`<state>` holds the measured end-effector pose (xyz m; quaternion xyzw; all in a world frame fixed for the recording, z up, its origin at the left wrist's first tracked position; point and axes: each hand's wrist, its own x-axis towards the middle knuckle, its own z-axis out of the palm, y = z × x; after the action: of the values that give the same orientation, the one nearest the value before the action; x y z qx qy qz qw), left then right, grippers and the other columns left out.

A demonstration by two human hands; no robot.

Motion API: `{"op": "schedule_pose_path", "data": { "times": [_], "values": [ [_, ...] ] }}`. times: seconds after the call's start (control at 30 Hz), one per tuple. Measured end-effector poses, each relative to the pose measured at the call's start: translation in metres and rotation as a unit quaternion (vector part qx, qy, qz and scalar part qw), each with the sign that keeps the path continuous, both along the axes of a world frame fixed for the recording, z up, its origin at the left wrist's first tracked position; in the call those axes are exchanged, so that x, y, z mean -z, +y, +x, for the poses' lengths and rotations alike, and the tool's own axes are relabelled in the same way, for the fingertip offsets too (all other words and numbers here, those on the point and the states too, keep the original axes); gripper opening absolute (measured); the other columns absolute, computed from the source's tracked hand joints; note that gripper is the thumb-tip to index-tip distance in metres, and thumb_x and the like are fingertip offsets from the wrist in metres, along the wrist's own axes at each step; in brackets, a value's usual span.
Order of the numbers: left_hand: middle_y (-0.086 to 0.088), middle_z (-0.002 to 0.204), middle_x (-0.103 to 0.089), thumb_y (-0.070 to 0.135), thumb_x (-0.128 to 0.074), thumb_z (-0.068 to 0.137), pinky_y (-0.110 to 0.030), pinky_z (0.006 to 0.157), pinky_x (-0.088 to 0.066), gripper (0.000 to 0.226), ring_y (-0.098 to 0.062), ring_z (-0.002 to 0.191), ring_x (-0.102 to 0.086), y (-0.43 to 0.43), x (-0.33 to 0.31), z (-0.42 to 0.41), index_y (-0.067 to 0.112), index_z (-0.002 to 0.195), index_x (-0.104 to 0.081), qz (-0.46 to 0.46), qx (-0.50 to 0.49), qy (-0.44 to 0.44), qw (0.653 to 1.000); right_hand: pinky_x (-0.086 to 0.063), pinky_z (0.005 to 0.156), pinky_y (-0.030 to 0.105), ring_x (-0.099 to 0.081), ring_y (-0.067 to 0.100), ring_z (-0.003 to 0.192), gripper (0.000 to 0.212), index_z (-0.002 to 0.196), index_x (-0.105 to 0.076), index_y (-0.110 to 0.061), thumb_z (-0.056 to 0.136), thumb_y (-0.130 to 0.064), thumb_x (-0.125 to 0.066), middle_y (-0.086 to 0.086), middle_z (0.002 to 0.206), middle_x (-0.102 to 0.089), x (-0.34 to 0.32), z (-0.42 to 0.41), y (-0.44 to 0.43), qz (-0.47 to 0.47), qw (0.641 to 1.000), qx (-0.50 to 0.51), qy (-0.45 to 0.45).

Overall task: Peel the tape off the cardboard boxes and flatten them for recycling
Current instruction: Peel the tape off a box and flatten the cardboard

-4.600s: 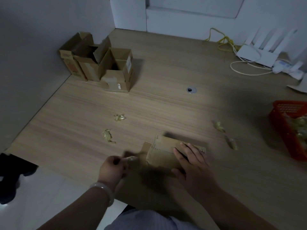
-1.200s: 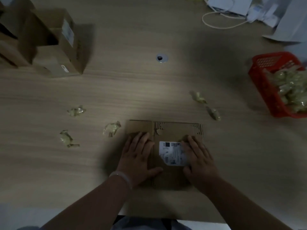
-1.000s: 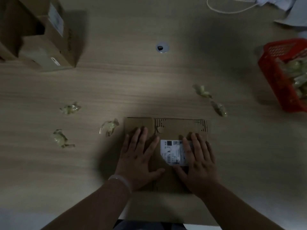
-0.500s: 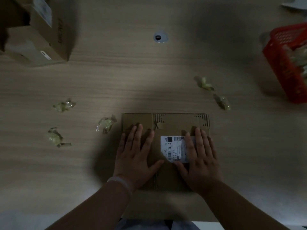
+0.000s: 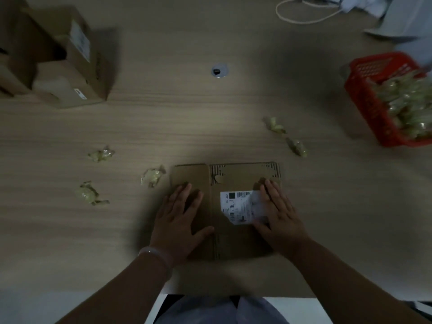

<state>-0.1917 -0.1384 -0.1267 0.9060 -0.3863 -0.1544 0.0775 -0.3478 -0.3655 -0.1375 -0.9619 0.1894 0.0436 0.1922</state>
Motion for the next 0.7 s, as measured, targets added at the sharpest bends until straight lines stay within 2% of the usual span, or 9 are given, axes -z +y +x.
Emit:
{"op": "schedule_pose_path", "data": {
  "times": [0.07,0.13,0.23,0.33,0.4,0.47,0.57,0.6,0.7],
  "values": [
    [0.004,0.158,-0.001,0.076,-0.041,0.079,-0.040,0.113,-0.022,0.088,-0.023,0.143,-0.009,0.006,-0.006,-0.014,0.037,0.151,-0.010,0.021,-0.102,0.034,0.994,-0.022,0.114,0.041,-0.011,0.020,0.145,0.090,0.153,-0.013,-0.016,0.085,-0.063,-0.048,0.004,0.160,-0.012,-0.003,-0.016,-0.006,0.007,0.998,0.061,0.020],
    [0.000,0.153,-0.012,0.076,-0.046,0.077,-0.040,0.110,-0.024,0.093,-0.025,0.138,-0.018,0.013,-0.014,-0.026,0.034,0.151,-0.007,0.044,-0.189,0.039,0.980,-0.031,0.106,0.041,-0.026,0.023,0.133,0.086,0.147,-0.031,-0.021,0.079,-0.067,-0.053,0.005,0.147,-0.033,-0.007,-0.035,-0.007,-0.016,0.990,0.137,0.018],
    [-0.004,0.141,-0.037,0.072,-0.058,0.073,-0.041,0.102,-0.038,0.092,-0.027,0.127,-0.039,0.020,-0.028,-0.033,0.028,0.146,-0.023,0.066,-0.263,0.071,0.960,-0.036,0.099,0.039,-0.041,0.023,0.119,0.067,0.130,-0.046,-0.030,0.076,-0.067,-0.057,0.000,0.127,-0.048,-0.013,-0.052,-0.002,-0.019,0.979,0.192,0.065],
    [-0.005,0.131,-0.050,0.055,-0.074,0.071,-0.045,0.096,-0.045,0.084,-0.028,0.119,-0.050,0.022,-0.034,-0.035,0.025,0.139,-0.035,0.001,-0.329,0.182,0.926,-0.042,0.094,0.036,-0.049,0.021,0.112,0.056,0.121,-0.053,-0.030,0.075,-0.060,-0.065,-0.002,0.121,-0.054,-0.020,-0.052,0.005,0.041,0.961,0.248,0.111],
    [-0.007,0.132,-0.050,0.044,-0.079,0.071,-0.044,0.099,-0.045,0.084,-0.027,0.119,-0.050,0.020,-0.036,-0.036,0.020,0.140,-0.036,-0.033,-0.334,0.230,0.914,-0.049,0.088,0.037,-0.055,0.021,0.103,0.052,0.118,-0.054,-0.026,0.075,-0.050,-0.070,-0.001,0.113,-0.058,-0.025,-0.049,0.009,0.103,0.947,0.285,0.110],
    [-0.009,0.132,-0.054,0.035,-0.081,0.072,-0.039,0.100,-0.044,0.079,-0.026,0.117,-0.052,0.019,-0.038,-0.038,0.015,0.138,-0.043,-0.070,-0.332,0.264,0.903,-0.054,0.078,0.041,-0.057,0.018,0.088,0.045,0.112,-0.052,-0.021,0.076,-0.035,-0.076,-0.002,0.099,-0.058,-0.030,-0.048,0.012,0.206,0.917,0.336,0.071],
    [-0.007,0.125,-0.057,0.040,-0.080,0.072,-0.038,0.095,-0.047,0.072,-0.025,0.112,-0.055,0.021,-0.042,-0.041,0.011,0.131,-0.050,-0.075,-0.314,0.256,0.911,-0.049,0.059,0.030,-0.055,0.011,0.076,0.050,0.119,-0.051,-0.015,0.078,-0.022,-0.078,-0.005,0.090,-0.056,-0.038,-0.055,0.014,0.304,0.869,0.390,0.030],
    [-0.005,0.120,-0.059,0.043,-0.079,0.072,-0.038,0.093,-0.049,0.068,-0.024,0.109,-0.057,0.021,-0.045,-0.041,0.014,0.127,-0.051,-0.082,-0.301,0.248,0.917,-0.049,0.060,0.030,-0.058,0.013,0.079,0.052,0.122,-0.052,-0.014,0.078,-0.022,-0.078,-0.003,0.094,-0.059,-0.041,-0.059,0.015,0.314,0.864,0.393,0.027],
    [0.010,0.100,-0.063,0.042,-0.078,0.072,-0.036,0.081,-0.053,0.047,-0.015,0.095,-0.061,0.019,-0.057,-0.039,0.025,0.109,-0.055,-0.136,-0.272,0.247,0.920,-0.056,0.075,0.040,-0.063,0.020,0.088,0.045,0.121,-0.060,-0.013,0.081,-0.023,-0.076,0.003,0.102,-0.065,-0.059,-0.072,0.019,0.328,0.856,0.399,-0.003]
  ]
}}
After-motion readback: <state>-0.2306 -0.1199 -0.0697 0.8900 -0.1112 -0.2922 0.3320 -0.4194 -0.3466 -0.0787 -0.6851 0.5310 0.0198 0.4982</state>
